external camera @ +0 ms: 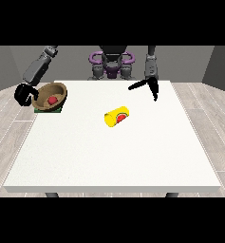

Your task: Pick the cup and pour the ball into the bowl, then pick the bowl and place it on the pad

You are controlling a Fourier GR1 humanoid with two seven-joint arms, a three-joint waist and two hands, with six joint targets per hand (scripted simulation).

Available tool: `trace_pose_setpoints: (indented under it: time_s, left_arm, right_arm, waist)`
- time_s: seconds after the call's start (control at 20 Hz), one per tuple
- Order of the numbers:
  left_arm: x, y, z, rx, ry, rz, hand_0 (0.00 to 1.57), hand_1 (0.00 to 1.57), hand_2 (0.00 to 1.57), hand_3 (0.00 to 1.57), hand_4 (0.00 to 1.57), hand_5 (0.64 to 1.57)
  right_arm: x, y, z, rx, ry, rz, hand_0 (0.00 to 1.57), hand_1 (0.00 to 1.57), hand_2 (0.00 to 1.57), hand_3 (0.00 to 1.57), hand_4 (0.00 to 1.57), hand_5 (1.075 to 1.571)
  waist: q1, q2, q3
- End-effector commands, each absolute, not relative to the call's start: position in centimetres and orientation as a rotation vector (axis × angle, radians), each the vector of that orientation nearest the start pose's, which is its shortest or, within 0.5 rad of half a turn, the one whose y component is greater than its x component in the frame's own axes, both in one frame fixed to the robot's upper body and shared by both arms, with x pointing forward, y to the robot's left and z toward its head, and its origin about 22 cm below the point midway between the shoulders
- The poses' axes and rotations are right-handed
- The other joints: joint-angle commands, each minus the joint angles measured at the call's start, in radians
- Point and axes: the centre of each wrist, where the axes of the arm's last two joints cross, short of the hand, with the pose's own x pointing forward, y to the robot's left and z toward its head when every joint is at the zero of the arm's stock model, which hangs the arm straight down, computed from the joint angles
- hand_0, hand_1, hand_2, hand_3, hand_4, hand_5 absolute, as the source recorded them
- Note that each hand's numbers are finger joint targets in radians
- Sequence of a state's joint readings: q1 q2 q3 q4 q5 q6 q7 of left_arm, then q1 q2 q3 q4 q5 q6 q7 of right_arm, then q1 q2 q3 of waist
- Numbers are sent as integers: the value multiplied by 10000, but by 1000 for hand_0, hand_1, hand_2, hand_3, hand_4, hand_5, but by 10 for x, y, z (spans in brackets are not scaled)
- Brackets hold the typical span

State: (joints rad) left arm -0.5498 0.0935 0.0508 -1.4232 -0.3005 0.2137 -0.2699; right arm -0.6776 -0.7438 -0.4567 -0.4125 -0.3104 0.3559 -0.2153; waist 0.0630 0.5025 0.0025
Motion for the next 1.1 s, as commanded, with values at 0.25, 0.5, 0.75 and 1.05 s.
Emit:
trace_pose_setpoints:
  time_s: [0.25, 0.5, 0.75, 1.05]
  left_arm:
    - [318, 193, 133, 3817, -22608, -2854, 0, 0, 0, 0, 0, 1563]
    - [318, 203, 125, 3502, -22448, -2613, 0, 0, 0, 0, 0, 1566]
    - [322, 199, 151, 3223, -22351, -2528, 0, 0, 0, 0, 0, 1566]
    - [332, 205, 115, 3312, -21701, -2332, 0, 0, 0, 0, 0, 1567]
  right_arm:
    - [318, -528, 105, -2547, -16095, -2709, 1571, 1571, 1571, 436, 1031, 1571]
    - [321, -524, 100, -1435, -16052, -3429, 1571, 1571, 1571, 0, 781, 1569]
    - [326, -522, 108, -1631, -15559, -3075, 1571, 1571, 1571, 815, 735, 1571]
    - [326, -496, 62, -2290, -14679, -1881, 1571, 1571, 1571, 1014, 694, 1567]
  waist:
    - [168, -8, 0]
    - [-60, -70, -12]
    - [-97, -235, -9]
    - [-201, -806, -23]
